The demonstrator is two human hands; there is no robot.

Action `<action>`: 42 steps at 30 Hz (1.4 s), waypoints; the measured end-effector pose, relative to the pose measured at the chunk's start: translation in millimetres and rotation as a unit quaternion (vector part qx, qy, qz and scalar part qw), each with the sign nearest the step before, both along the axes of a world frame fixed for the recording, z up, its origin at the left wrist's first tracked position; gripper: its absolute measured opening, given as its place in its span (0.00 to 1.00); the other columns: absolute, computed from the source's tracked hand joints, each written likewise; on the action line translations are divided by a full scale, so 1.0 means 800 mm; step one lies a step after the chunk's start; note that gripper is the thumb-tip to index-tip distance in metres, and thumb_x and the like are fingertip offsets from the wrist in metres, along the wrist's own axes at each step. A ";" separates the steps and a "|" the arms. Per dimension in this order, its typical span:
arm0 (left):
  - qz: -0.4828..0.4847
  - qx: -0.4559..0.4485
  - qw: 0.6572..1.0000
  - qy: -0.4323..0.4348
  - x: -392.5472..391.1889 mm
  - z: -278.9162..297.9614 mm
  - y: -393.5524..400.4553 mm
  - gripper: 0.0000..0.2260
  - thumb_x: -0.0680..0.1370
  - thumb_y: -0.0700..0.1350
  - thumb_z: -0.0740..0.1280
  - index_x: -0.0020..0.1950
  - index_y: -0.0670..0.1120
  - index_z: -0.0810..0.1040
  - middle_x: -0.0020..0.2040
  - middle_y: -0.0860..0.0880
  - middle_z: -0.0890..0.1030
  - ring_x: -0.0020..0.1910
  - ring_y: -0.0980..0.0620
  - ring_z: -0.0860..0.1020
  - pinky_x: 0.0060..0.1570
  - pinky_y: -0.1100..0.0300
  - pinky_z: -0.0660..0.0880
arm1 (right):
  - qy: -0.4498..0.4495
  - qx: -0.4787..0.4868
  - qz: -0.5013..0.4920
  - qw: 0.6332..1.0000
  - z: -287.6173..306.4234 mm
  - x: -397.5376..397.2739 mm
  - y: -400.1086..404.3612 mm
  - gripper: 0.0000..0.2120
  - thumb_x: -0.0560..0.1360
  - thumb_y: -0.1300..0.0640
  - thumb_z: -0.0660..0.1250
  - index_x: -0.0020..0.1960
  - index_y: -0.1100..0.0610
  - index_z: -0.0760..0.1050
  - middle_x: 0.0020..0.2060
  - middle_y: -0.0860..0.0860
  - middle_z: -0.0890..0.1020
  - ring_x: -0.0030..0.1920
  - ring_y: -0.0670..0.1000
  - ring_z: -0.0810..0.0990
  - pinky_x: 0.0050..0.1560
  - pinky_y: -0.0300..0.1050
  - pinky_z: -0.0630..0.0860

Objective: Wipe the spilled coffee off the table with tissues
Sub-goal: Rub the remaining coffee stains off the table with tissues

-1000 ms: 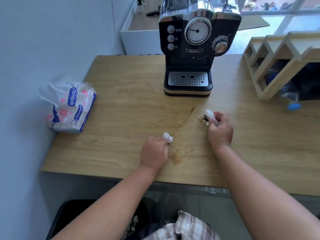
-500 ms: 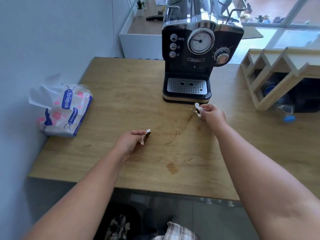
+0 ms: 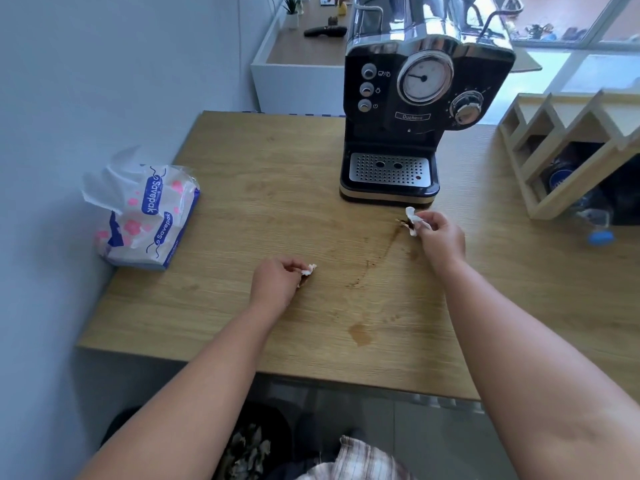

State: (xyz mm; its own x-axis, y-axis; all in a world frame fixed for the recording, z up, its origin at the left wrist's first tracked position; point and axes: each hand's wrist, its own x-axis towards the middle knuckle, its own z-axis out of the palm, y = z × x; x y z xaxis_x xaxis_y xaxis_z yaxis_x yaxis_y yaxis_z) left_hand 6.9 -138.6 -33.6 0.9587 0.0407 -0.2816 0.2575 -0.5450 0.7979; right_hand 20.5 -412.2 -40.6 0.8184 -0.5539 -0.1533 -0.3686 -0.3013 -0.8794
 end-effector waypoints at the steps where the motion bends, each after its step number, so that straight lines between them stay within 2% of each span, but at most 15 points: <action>1: -0.017 0.015 0.999 -0.041 -0.007 -0.001 0.001 0.14 0.70 0.32 0.65 0.34 0.51 0.81 0.37 0.55 0.78 0.34 0.64 0.75 0.33 0.74 0.66 | -0.001 -0.001 0.000 1.000 -0.001 0.000 0.000 0.05 0.74 0.54 0.67 0.50 0.51 0.79 0.45 0.49 0.80 0.42 0.47 0.75 0.35 0.34 0.67; 3: -0.042 0.044 0.993 -0.097 -0.022 -0.008 0.006 0.10 0.70 0.33 0.67 0.37 0.48 0.83 0.42 0.54 0.77 0.43 0.58 0.75 0.42 0.71 0.67 | -0.004 -0.002 0.000 1.000 -0.001 -0.001 0.000 0.05 0.74 0.54 0.67 0.49 0.50 0.79 0.46 0.50 0.81 0.43 0.48 0.75 0.35 0.34 0.67; 6: -0.058 0.077 0.986 -0.135 -0.035 -0.016 0.019 0.10 0.71 0.34 0.66 0.42 0.46 0.84 0.44 0.54 0.78 0.45 0.56 0.76 0.44 0.75 0.66 | -0.003 -0.003 -0.001 1.000 -0.002 -0.001 0.000 0.05 0.74 0.54 0.66 0.49 0.49 0.79 0.47 0.50 0.81 0.42 0.47 0.75 0.35 0.35 0.67; 8: -0.093 0.095 0.980 -0.150 -0.038 -0.015 0.028 0.12 0.71 0.33 0.65 0.46 0.46 0.84 0.46 0.54 0.79 0.47 0.55 0.76 0.45 0.73 0.67 | -0.002 -0.002 0.001 1.000 -0.003 -0.001 0.000 0.04 0.74 0.54 0.66 0.48 0.48 0.79 0.46 0.50 0.81 0.40 0.46 0.74 0.35 0.36 0.67; 10: -0.145 0.115 0.972 -0.145 -0.037 -0.014 0.037 0.16 0.70 0.32 0.63 0.50 0.45 0.84 0.49 0.53 0.79 0.49 0.55 0.76 0.47 0.72 0.67 | 0.000 -0.004 -0.001 1.000 -0.004 0.001 0.000 0.04 0.74 0.54 0.66 0.48 0.49 0.79 0.47 0.50 0.81 0.41 0.47 0.75 0.35 0.37 0.67; 13: -0.221 0.136 0.959 -0.109 -0.030 -0.014 0.051 0.23 0.67 0.29 0.60 0.55 0.47 0.81 0.52 0.56 0.76 0.52 0.56 0.74 0.50 0.80 0.62 | 0.008 -0.014 -0.010 1.000 -0.004 0.005 0.000 0.07 0.75 0.54 0.66 0.51 0.51 0.79 0.49 0.50 0.80 0.45 0.49 0.75 0.40 0.39 0.68; 16: -0.250 0.156 0.949 -0.113 -0.023 -0.016 0.056 0.17 0.72 0.32 0.65 0.56 0.48 0.81 0.53 0.54 0.76 0.52 0.55 0.75 0.50 0.78 0.62 | 0.024 -0.051 -0.007 0.998 -0.003 0.014 0.001 0.07 0.74 0.53 0.66 0.50 0.52 0.80 0.50 0.51 0.81 0.47 0.50 0.76 0.43 0.39 0.67; 18: -0.243 0.150 0.951 -0.118 -0.020 -0.014 0.054 0.12 0.74 0.37 0.68 0.55 0.48 0.82 0.52 0.53 0.78 0.50 0.56 0.74 0.50 0.71 0.65 | 0.040 -0.071 -0.003 0.997 -0.002 0.019 0.000 0.07 0.75 0.54 0.66 0.50 0.53 0.81 0.50 0.52 0.81 0.47 0.51 0.77 0.44 0.40 0.68; 23: -0.203 0.109 0.965 -0.123 -0.013 -0.020 0.050 0.09 0.71 0.41 0.72 0.49 0.50 0.83 0.44 0.54 0.78 0.49 0.51 0.76 0.51 0.61 0.69 | 0.066 -0.107 0.020 0.992 -0.002 0.028 0.001 0.08 0.74 0.55 0.67 0.51 0.54 0.80 0.50 0.54 0.81 0.48 0.53 0.78 0.45 0.42 0.73; 27: -0.150 0.078 0.973 -0.156 -0.014 -0.021 0.041 0.06 0.70 0.42 0.73 0.45 0.50 0.84 0.47 0.56 0.79 0.51 0.54 0.72 0.57 0.56 0.67 | 0.069 -0.138 0.062 0.986 -0.003 0.027 0.002 0.08 0.75 0.57 0.65 0.52 0.54 0.80 0.53 0.56 0.80 0.49 0.53 0.77 0.49 0.43 0.73; 30: -0.120 0.063 0.977 -0.165 -0.020 -0.026 0.037 0.05 0.71 0.43 0.72 0.44 0.53 0.82 0.46 0.59 0.80 0.49 0.55 0.74 0.56 0.50 0.70 | 0.043 -0.158 0.100 0.981 0.000 0.014 0.015 0.08 0.76 0.61 0.64 0.52 0.57 0.81 0.53 0.55 0.80 0.52 0.54 0.76 0.54 0.43 0.71; 33: -0.067 0.042 0.987 -0.143 -0.024 -0.035 0.036 0.11 0.71 0.46 0.71 0.52 0.55 0.78 0.45 0.60 0.79 0.50 0.51 0.76 0.55 0.49 0.73 | 0.015 -0.202 0.149 0.968 -0.001 -0.007 0.034 0.08 0.75 0.63 0.65 0.51 0.60 0.81 0.51 0.56 0.81 0.52 0.56 0.77 0.56 0.47 0.73; 36: -0.086 0.100 0.979 -0.158 -0.024 -0.039 0.033 0.16 0.73 0.47 0.69 0.61 0.50 0.76 0.51 0.54 0.80 0.54 0.48 0.73 0.58 0.52 0.68 | -0.015 -0.242 0.192 0.951 -0.007 -0.037 0.056 0.07 0.74 0.63 0.66 0.50 0.60 0.82 0.45 0.55 0.81 0.48 0.56 0.77 0.51 0.50 0.76; 39: -0.088 0.149 0.970 -0.170 -0.026 -0.041 0.033 0.12 0.74 0.48 0.69 0.56 0.48 0.80 0.52 0.49 0.78 0.54 0.47 0.71 0.55 0.57 0.65 | -0.040 -0.257 0.228 0.938 -0.015 -0.071 0.077 0.09 0.74 0.64 0.65 0.51 0.59 0.82 0.45 0.54 0.81 0.48 0.55 0.76 0.50 0.48 0.75; 42: -0.082 0.159 0.965 -0.192 -0.032 -0.043 0.035 0.10 0.74 0.49 0.68 0.53 0.47 0.80 0.48 0.50 0.77 0.51 0.47 0.71 0.52 0.57 0.65 | -0.050 -0.274 0.275 0.920 -0.020 -0.094 0.078 0.14 0.74 0.66 0.63 0.57 0.59 0.79 0.49 0.54 0.80 0.53 0.55 0.75 0.55 0.47 0.73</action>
State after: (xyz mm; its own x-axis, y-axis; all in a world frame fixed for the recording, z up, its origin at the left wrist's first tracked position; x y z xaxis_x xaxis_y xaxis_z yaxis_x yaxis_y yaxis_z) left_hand -18.5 -110.9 -67.9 0.9908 -0.0951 0.0965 -0.1342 -0.7858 0.6038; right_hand -54.6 -349.9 -56.4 0.9928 -0.0223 0.1178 0.0480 -0.8266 -0.5608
